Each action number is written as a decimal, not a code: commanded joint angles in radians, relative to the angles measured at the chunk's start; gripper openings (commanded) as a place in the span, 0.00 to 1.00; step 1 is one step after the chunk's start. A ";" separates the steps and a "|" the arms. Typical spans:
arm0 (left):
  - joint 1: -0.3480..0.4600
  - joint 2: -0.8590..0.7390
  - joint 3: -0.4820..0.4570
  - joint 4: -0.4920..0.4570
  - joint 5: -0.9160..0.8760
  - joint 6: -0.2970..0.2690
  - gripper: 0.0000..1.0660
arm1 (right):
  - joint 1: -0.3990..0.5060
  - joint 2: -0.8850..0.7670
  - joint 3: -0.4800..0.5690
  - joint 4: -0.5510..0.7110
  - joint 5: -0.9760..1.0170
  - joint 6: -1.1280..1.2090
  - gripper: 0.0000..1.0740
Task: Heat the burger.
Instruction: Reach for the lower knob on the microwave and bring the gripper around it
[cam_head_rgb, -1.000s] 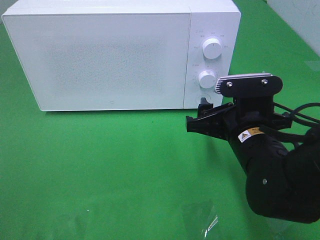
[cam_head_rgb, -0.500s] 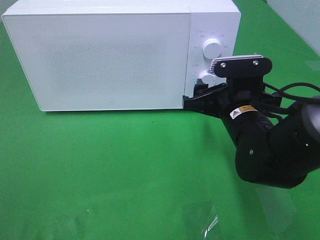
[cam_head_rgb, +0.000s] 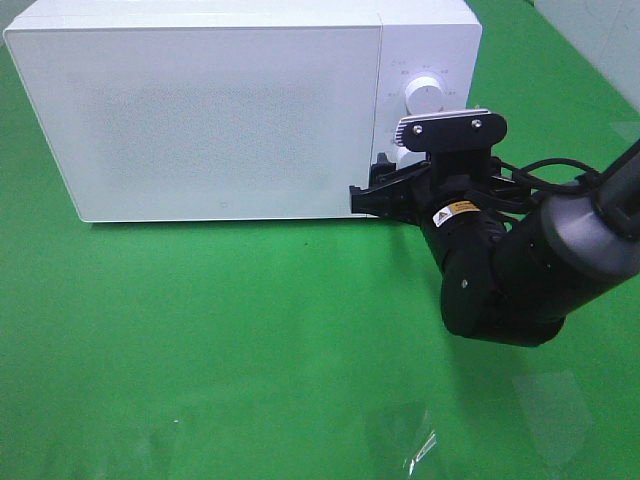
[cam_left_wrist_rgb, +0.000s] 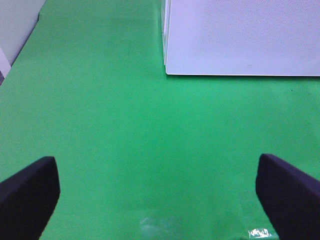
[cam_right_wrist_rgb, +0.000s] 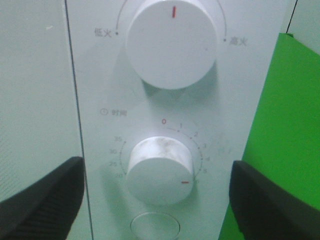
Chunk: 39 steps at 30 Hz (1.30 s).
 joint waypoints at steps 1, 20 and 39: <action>0.003 -0.016 0.000 -0.003 -0.011 -0.006 0.94 | -0.028 0.032 -0.044 -0.030 -0.006 0.001 0.71; 0.003 -0.016 0.000 -0.003 -0.011 -0.006 0.94 | -0.063 0.073 -0.098 -0.068 0.009 0.005 0.70; 0.003 -0.016 0.000 -0.003 -0.011 -0.006 0.94 | -0.051 0.047 -0.098 -0.063 -0.011 -0.003 0.66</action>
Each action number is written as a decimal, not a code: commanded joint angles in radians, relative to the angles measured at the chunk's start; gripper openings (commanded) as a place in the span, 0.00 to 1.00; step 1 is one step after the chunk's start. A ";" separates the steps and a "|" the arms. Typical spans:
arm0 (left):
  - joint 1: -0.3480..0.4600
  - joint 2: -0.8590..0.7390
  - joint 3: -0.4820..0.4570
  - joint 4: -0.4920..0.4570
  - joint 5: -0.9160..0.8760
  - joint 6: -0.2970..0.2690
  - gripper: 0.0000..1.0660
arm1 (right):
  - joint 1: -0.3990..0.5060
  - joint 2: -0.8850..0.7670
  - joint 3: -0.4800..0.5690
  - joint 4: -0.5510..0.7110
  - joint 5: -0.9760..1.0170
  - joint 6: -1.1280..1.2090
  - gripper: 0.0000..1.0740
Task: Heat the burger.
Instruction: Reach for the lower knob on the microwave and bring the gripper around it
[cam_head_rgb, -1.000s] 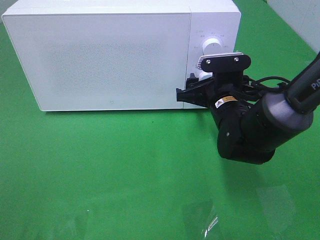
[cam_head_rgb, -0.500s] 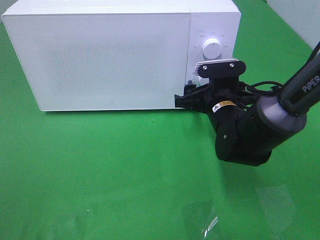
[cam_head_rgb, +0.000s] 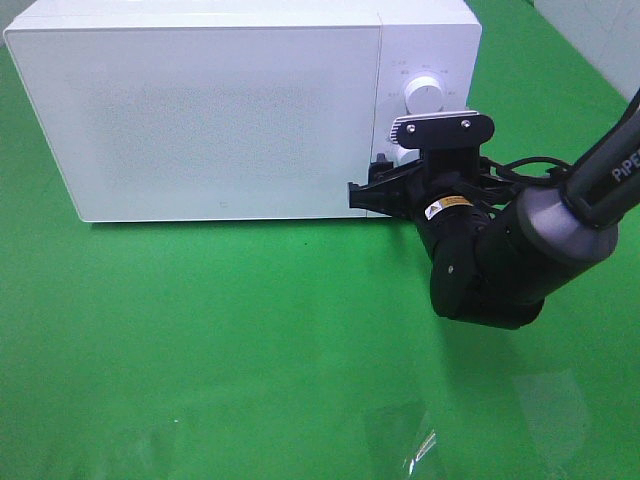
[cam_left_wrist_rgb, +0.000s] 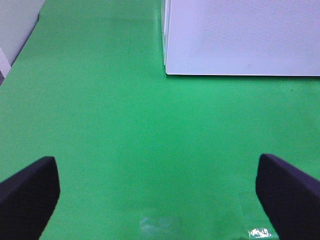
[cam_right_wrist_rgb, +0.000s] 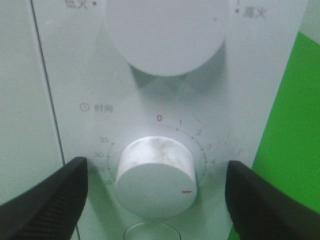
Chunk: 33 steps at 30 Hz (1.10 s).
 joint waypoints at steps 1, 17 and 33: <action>0.003 -0.016 0.000 -0.003 -0.011 -0.006 0.94 | -0.003 -0.020 -0.024 -0.037 -0.039 -0.010 0.64; 0.003 -0.016 0.000 -0.003 -0.011 -0.006 0.94 | -0.003 -0.020 -0.024 -0.039 -0.081 -0.032 0.04; 0.003 -0.016 0.000 -0.003 -0.011 -0.006 0.94 | -0.006 -0.025 -0.025 -0.046 -0.066 0.680 0.00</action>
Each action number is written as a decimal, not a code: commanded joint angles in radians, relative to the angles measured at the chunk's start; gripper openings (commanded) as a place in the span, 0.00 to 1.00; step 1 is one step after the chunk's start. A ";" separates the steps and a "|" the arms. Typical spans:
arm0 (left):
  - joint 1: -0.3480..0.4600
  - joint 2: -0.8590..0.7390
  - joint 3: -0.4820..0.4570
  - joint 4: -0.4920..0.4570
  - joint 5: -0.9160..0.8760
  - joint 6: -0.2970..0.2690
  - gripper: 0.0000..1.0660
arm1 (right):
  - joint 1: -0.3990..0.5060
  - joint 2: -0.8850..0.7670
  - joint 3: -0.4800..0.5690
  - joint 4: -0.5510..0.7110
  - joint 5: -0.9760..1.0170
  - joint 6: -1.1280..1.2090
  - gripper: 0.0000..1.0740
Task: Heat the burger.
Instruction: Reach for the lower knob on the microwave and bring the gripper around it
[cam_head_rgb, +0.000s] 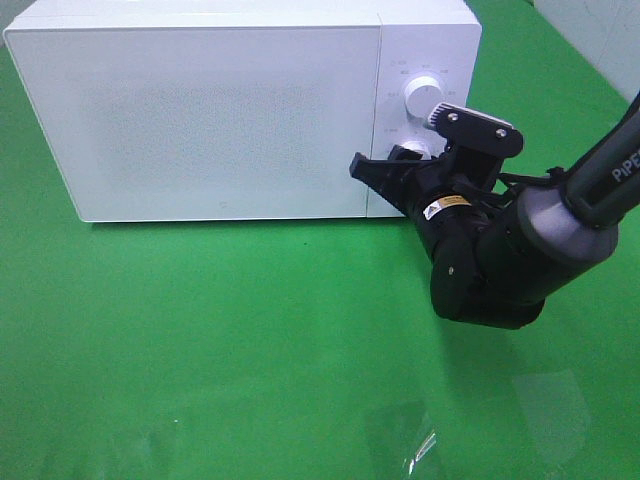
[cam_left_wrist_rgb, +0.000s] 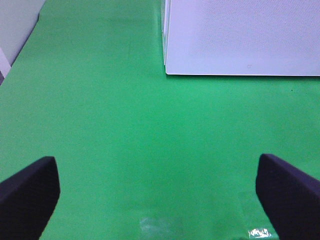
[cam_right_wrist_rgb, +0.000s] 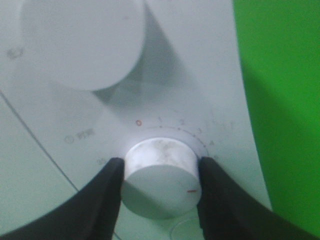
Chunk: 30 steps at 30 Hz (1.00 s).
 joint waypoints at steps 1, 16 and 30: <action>0.003 -0.016 0.000 -0.003 -0.011 -0.006 0.94 | -0.007 -0.025 -0.025 -0.028 -0.072 0.421 0.00; 0.003 -0.016 0.000 -0.003 -0.011 -0.006 0.94 | -0.007 -0.025 -0.025 -0.037 -0.199 1.150 0.00; 0.003 -0.016 0.000 -0.003 -0.011 -0.006 0.94 | -0.007 -0.025 -0.025 -0.061 -0.222 1.104 0.01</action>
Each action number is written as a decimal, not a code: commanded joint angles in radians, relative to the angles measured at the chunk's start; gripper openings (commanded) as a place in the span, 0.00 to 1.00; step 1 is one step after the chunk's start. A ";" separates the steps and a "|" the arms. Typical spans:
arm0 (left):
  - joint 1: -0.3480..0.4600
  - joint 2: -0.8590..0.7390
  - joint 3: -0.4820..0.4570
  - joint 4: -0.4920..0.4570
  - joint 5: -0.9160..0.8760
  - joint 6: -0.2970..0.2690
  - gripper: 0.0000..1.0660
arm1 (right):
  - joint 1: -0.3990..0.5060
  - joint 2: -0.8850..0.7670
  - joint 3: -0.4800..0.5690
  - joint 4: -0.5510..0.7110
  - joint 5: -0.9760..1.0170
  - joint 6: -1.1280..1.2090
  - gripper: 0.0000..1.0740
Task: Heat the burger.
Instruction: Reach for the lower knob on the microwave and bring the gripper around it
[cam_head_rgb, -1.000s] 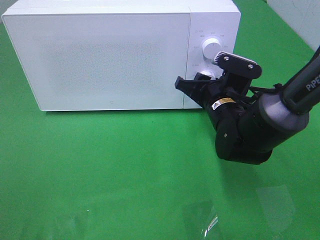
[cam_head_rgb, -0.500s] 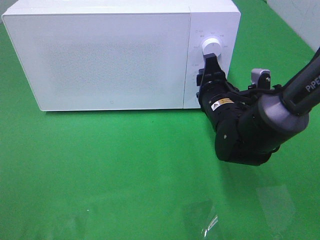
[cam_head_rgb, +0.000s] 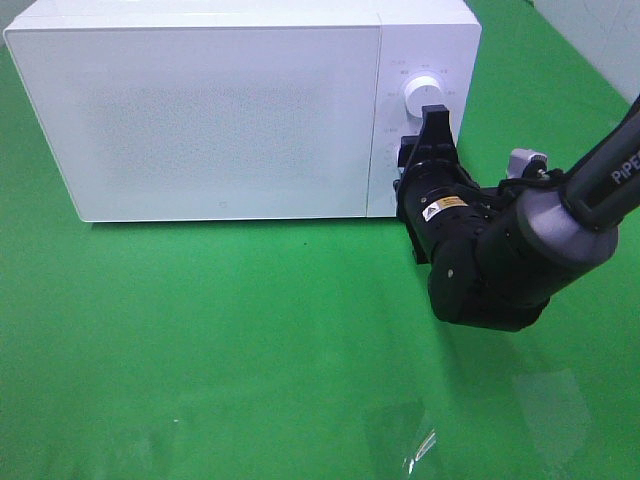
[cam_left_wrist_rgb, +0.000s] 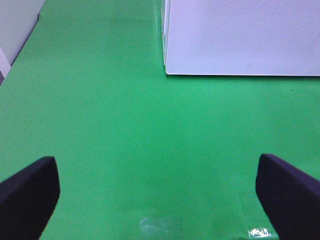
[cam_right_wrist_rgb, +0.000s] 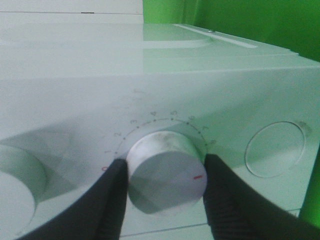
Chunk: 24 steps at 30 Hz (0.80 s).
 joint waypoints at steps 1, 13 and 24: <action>0.003 -0.016 0.000 -0.003 -0.011 -0.006 0.94 | -0.011 -0.025 -0.028 -0.053 -0.207 -0.040 0.01; 0.003 -0.016 0.000 -0.003 -0.011 -0.006 0.94 | -0.011 -0.025 -0.027 -0.003 -0.210 -0.099 0.10; 0.003 -0.016 0.000 -0.003 -0.011 -0.006 0.94 | -0.011 -0.032 -0.027 0.043 -0.203 -0.100 0.32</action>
